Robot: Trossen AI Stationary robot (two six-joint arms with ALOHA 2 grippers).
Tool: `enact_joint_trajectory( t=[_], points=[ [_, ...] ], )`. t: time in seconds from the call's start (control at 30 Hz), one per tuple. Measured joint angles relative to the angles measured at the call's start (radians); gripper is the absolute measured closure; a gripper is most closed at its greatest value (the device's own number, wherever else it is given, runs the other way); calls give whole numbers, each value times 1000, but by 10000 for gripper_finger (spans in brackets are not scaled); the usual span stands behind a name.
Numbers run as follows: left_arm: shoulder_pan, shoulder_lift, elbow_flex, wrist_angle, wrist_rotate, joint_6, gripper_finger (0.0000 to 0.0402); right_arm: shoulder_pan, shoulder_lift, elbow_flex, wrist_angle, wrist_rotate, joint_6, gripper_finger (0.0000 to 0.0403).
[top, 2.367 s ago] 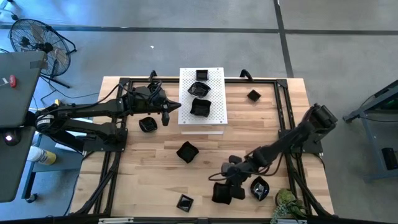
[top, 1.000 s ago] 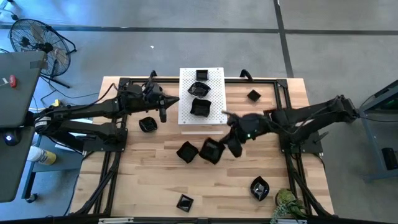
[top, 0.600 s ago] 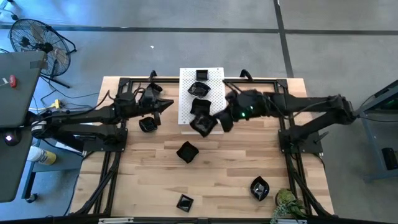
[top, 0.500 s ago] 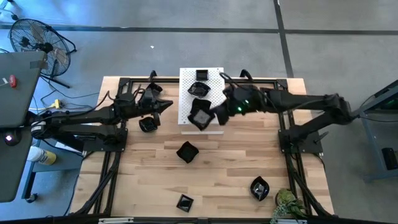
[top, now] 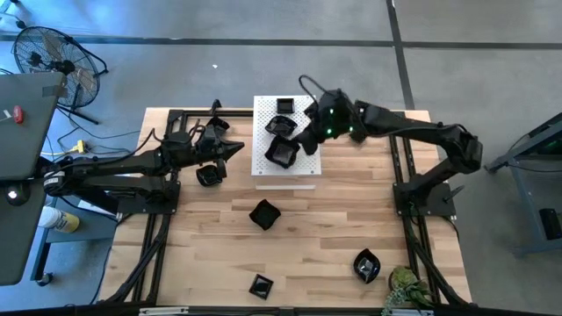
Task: Pick & Place Mini shaped plates
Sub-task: Stack the distorted square plate on top of the distorted square plate on the shelf
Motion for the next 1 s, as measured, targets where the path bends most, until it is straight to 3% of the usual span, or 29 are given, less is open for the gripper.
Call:
enact_joint_trajectory(
  t=[0.33,0.6,1.0],
  points=[
    [0,0,0,0,1,0,402,-147,31,0,28,-233,-131,396],
    [0,0,0,0,3,0,402,-155,106,0,107,-284,-132,396],
    [0,0,0,0,4,0,402,-155,123,0,112,-277,-144,379]
  ],
)
